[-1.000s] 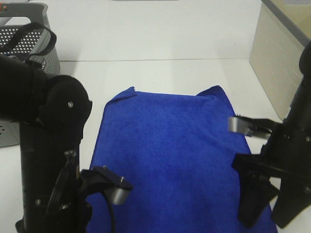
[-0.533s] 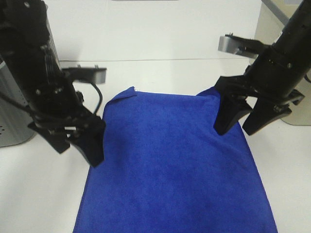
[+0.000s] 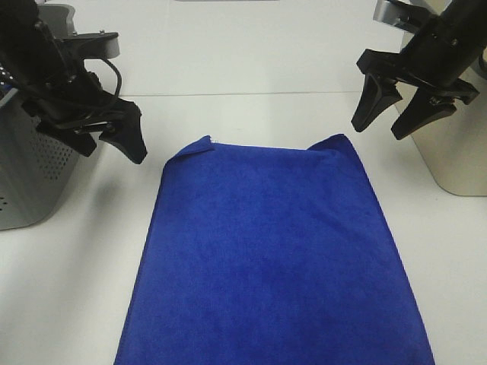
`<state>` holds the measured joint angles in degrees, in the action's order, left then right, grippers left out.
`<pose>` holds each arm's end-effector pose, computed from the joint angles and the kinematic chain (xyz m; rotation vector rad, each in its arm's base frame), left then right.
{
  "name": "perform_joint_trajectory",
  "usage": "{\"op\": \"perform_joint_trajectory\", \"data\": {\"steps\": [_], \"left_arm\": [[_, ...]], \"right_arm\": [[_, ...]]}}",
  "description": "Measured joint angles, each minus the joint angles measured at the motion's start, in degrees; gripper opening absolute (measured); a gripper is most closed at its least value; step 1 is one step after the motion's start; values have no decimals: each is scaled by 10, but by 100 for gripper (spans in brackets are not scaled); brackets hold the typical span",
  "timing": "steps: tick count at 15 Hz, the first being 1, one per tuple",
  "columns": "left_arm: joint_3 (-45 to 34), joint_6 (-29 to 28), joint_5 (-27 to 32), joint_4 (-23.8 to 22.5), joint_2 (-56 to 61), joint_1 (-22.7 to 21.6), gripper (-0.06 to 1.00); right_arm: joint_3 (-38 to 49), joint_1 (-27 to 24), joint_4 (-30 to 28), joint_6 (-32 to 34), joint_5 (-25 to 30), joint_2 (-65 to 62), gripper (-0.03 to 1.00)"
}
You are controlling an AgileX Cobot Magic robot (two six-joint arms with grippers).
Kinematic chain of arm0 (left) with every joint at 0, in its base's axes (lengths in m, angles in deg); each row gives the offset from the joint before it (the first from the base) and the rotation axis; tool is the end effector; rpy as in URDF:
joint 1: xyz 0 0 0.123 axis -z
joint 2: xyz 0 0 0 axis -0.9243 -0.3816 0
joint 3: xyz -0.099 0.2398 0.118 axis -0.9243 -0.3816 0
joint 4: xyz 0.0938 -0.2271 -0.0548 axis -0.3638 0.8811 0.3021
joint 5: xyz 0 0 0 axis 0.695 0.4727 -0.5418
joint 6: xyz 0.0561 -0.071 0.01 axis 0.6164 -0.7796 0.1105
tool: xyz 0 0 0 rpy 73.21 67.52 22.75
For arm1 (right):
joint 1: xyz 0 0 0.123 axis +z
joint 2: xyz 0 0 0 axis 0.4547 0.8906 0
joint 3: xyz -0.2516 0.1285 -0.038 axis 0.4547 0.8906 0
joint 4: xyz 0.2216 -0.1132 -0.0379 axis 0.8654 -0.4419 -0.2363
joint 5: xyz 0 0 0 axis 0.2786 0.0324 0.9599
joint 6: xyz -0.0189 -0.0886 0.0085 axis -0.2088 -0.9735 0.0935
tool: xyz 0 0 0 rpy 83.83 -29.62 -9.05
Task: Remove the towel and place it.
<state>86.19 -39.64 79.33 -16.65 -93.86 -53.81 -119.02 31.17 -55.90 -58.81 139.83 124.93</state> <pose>0.3784 -0.1150 0.2016 0.4747 2.8320 -0.3820 0.3850 0.0623 0.2301 -0.1953 2.9182 0.5804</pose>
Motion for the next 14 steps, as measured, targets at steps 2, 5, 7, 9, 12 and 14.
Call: {"op": "perform_joint_trajectory", "data": {"steps": [2, 5, 7, 9, 12, 14], "left_arm": [[42, 0, -14, 1, -41, 0, 81], [121, 0, -14, 1, -103, 0, 81], [179, -2, -14, 1, -150, 0, 81], [234, -19, -13, 2, -194, 0, 81], [341, -64, 34, 10, -277, 0, 81], [369, -67, 50, 21, -302, 0, 81]], "right_arm": [[-56, -2, -9, 1, 3, 42, 67], [-128, -2, -23, 3, 5, 87, 67], [-184, -2, -40, 3, 5, 133, 67], [-239, -2, -63, 3, 5, 179, 67], [-317, -2, -77, 5, 8, 253, 67], [-325, -2, -77, 5, 7, 270, 67]]}}
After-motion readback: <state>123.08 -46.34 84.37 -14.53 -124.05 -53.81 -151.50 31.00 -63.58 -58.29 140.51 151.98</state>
